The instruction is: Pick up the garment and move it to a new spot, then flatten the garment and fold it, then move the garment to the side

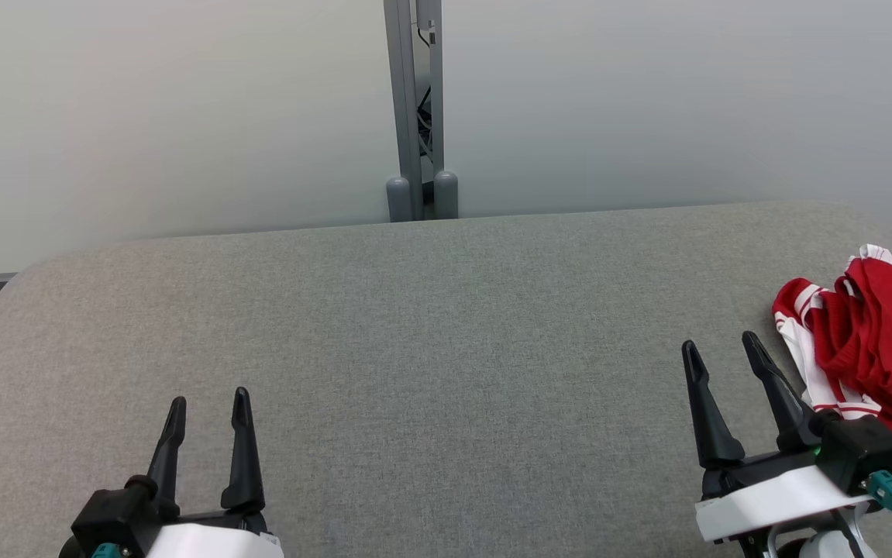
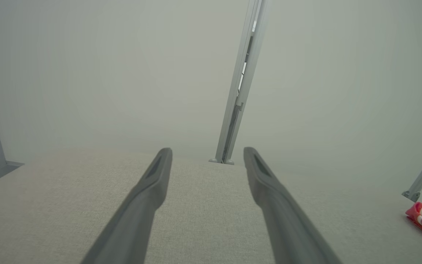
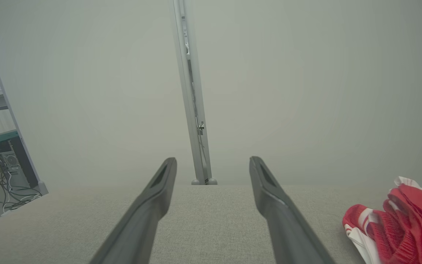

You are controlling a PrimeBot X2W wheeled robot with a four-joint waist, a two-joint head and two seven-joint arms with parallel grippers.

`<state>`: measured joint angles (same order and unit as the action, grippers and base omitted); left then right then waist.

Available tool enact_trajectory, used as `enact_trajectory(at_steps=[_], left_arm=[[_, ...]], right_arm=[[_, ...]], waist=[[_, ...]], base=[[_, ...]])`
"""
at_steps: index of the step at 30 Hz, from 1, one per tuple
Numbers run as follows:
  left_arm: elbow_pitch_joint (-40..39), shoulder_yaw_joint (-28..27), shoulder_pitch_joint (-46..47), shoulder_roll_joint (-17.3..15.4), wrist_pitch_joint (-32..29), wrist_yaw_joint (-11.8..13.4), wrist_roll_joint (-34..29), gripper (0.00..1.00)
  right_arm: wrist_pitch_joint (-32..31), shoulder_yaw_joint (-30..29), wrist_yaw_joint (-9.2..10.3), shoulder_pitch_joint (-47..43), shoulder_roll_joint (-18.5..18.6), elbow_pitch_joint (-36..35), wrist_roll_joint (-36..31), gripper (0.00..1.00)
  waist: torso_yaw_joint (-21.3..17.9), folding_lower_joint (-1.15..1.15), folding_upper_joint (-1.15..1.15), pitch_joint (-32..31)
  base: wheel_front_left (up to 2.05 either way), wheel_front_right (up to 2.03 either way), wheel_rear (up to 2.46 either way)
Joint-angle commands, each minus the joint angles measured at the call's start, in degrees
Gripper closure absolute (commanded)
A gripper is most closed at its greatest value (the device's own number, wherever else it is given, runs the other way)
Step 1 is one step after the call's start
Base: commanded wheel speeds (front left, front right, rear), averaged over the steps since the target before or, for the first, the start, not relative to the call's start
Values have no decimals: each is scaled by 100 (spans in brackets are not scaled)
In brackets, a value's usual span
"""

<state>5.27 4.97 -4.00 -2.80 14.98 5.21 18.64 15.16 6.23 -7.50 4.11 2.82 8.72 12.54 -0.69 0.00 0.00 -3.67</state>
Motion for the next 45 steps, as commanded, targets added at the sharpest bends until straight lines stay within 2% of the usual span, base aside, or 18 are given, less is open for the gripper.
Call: enact_trajectory(at_steps=[1,2,6,26,45], left_arm=[[-15,-29,61,-27,14,-28,52,0],[-3,-5,2,0,0,-19,32,100],[175,17,-136,36,-22,-23,79,100],[225,19,78,1,-277,-341,2005,100],[278,16,227,-20,-469,-582,3387,100]], right_arm=[[1,1,3,11,25,16,-41,0],[0,4,0,1,0,1,-5,100],[-9,10,0,-153,-34,175,45,100],[-662,-382,0,-132,148,202,2269,100],[-1172,-714,0,-108,241,231,3822,100]], waist=[[2,0,0,-1],[1,0,0,-1],[1,0,0,1],[12,0,0,61],[22,0,0,115]], base=[[0,0,0],[0,0,0],[0,0,0],[0,0,0],[0,0,0]])
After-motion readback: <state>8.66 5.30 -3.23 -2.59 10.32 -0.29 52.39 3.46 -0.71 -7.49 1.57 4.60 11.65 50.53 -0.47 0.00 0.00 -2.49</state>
